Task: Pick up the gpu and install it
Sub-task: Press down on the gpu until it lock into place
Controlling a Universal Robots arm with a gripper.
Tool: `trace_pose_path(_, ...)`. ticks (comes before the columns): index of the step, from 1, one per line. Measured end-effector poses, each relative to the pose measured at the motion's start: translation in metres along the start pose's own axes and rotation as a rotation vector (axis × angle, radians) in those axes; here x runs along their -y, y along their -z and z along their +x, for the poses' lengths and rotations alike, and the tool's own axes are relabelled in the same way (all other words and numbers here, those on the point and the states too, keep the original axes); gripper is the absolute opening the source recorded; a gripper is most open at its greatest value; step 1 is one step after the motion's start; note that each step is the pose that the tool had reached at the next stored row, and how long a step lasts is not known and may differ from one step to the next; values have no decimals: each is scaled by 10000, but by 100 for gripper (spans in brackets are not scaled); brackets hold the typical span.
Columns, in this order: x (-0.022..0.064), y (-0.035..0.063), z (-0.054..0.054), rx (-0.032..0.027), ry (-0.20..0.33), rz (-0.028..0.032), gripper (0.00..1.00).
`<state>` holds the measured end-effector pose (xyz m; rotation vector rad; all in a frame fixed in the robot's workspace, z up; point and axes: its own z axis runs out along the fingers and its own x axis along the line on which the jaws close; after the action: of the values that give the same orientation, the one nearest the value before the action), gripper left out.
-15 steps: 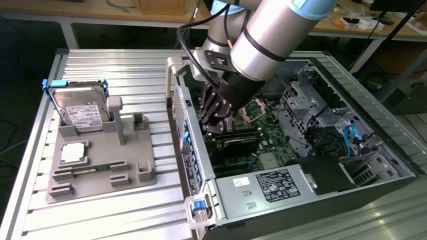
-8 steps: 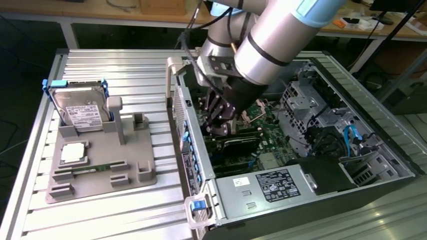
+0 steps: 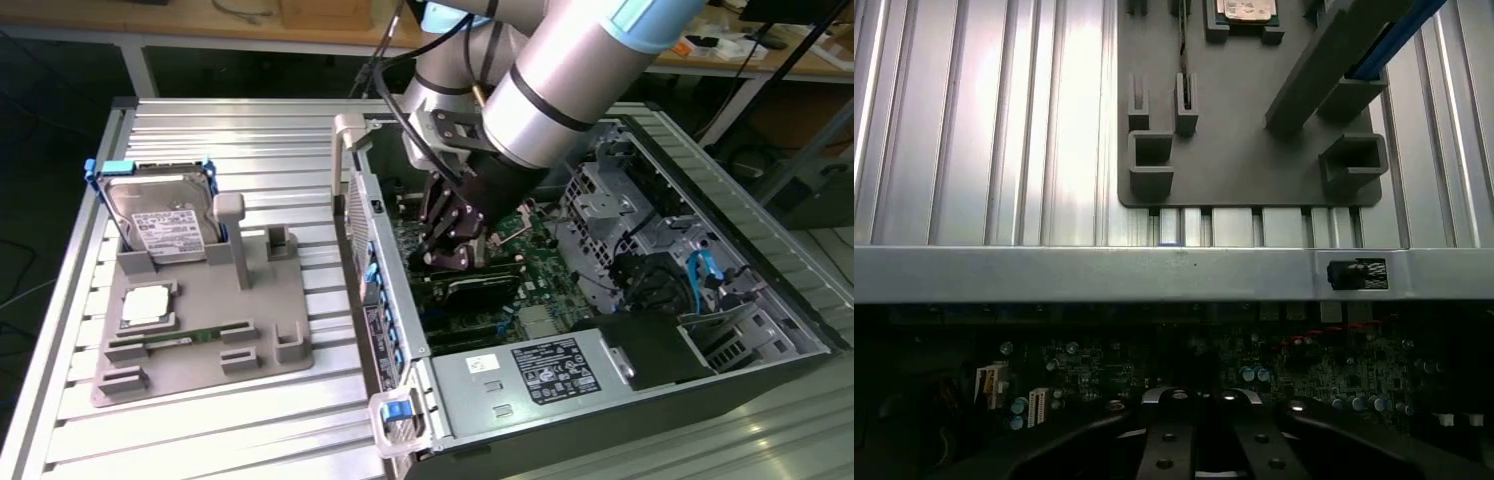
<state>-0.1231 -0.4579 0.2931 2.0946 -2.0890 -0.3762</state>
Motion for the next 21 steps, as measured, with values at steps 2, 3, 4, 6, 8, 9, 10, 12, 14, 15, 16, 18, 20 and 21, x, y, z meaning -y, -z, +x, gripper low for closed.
trace_pose_path(2,35,11,0,0,0,0,11)
trace_pose_path(3,50,16,0,-1,-1,-1,11)
trace_pose_path(4,67,20,0,1,0,0,11)
trace_pose_path(6,99,29,-1,1,1,0,11)
trace_pose_path(8,125,38,0,-1,1,0,11)
trace_pose_path(9,127,38,0,1,0,0,11)
trace_pose_path(10,127,38,0,3,0,9,11)
trace_pose_path(12,127,39,-1,-2,7,112,11)
trace_pose_path(14,122,37,-1,-2,21,312,11)
trace_pose_path(15,117,35,-1,-4,28,431,11)
trace_pose_path(16,113,34,-1,-6,35,540,11)
trace_pose_path(18,109,35,-2,-9,48,739,11)
trace_pose_path(20,103,56,-10,-11,54,850,11)
trace_pose_path(21,96,77,-17,-11,57,889,11)
